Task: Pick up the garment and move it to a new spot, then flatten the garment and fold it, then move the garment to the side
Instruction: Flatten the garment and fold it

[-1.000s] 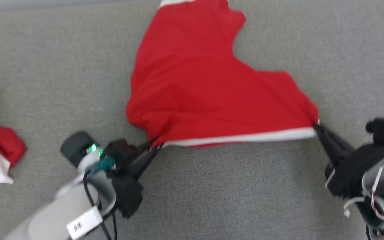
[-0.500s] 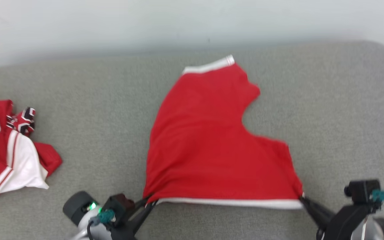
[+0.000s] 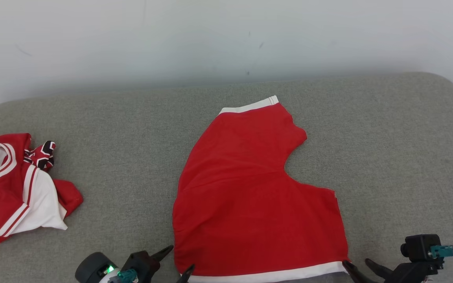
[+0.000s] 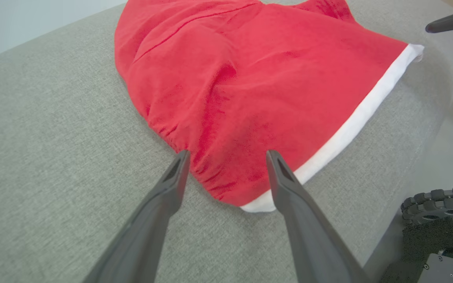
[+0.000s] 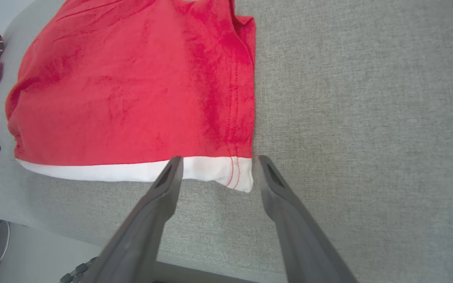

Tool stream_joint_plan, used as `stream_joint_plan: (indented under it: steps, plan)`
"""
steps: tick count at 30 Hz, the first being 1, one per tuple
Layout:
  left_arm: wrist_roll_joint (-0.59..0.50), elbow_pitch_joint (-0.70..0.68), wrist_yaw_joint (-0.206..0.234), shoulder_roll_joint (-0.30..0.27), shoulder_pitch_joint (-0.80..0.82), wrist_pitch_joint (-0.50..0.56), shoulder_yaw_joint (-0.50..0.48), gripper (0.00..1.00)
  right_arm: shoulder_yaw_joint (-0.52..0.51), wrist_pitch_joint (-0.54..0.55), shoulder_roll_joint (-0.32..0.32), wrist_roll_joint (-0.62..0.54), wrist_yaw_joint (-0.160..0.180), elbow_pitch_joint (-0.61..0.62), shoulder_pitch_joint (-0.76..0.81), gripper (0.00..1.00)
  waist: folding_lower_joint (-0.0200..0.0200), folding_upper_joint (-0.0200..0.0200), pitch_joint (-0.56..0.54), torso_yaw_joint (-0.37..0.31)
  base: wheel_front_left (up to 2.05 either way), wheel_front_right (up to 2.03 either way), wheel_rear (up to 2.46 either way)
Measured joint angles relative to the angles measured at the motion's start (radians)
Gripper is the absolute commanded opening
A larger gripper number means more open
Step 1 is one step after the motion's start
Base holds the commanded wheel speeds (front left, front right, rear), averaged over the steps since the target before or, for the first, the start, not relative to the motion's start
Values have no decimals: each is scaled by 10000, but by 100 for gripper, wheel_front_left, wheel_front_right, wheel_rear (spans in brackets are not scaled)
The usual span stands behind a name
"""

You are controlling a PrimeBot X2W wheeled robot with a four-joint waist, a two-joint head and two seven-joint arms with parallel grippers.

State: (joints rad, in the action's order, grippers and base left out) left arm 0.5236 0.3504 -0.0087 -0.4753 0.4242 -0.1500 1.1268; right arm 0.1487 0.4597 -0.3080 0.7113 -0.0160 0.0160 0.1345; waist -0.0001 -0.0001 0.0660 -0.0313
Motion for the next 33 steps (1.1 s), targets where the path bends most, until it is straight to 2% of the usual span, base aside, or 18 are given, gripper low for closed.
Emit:
stream_joint_plan:
  steps: [3,5,7,8,13,23,33]
  plan:
    - [171,127,121,36,-225,-6,-157,100,-217,-31,-100,-236,265,-102,46,100,0,0,-58,13,0,0,0]
    - [581,178,485,-21,-532,-222,-581,100,-604,-378,-186,-403,527,-56,155,100,1,0,-167,46,0,0,0]
    - [708,174,619,-50,-614,-314,-757,100,-777,-600,-173,-468,606,17,167,100,0,0,-208,58,0,0,0]
    - [855,123,861,-111,-775,-556,-1131,100,-1081,-1074,-77,-539,723,232,142,100,1,0,-295,84,0,0,0]
    - [1197,-303,1231,-174,-1068,-974,-2190,100,-1563,-2476,539,-554,819,709,-204,100,0,0,-546,149,0,0,0]
    - [1264,-1653,1331,-44,-1977,-1062,-4182,100,-1588,-4667,1312,-1072,775,807,-732,100,0,0,-888,376,0,0,0]
    - [788,-1423,1329,941,-3500,-1060,-7287,100,-1384,-5850,2017,-1160,777,-136,-812,100,0,1,-1113,833,0,0,0]
